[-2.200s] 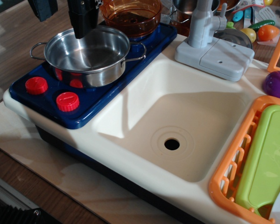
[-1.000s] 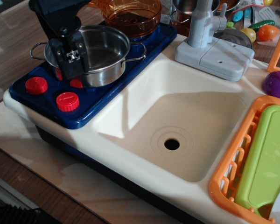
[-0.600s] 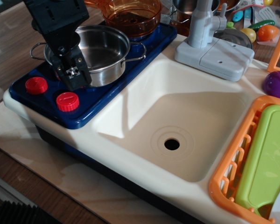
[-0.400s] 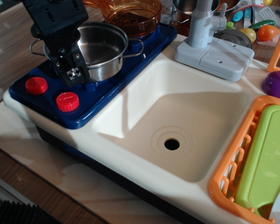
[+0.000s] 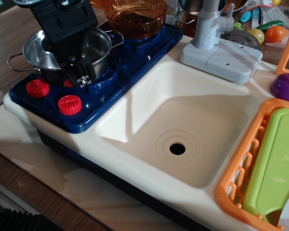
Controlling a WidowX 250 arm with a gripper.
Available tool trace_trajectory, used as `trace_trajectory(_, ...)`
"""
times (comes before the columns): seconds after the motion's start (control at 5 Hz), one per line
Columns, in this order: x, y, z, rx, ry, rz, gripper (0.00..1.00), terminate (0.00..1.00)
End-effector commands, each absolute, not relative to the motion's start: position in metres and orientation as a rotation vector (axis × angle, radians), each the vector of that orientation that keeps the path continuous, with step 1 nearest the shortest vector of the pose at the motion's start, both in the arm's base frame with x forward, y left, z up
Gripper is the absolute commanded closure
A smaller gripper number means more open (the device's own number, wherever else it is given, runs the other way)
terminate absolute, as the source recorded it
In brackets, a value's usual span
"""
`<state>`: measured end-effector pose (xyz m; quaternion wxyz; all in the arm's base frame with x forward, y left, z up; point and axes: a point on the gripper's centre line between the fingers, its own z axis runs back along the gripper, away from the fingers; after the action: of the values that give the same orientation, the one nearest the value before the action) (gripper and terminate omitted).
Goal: Put pan from stove to sink
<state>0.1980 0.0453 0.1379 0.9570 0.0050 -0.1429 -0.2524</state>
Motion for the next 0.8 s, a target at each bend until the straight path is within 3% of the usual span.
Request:
trace_trajectory(0.0, 0.219, 0.031, 0.153, 0.055, -0.351, -0.537, 1.0, 0.0)
trace_trajectory(0.6, 0.24, -0.046, 0.189, 0.185, -0.265, -0.398, 1.0, 0.0)
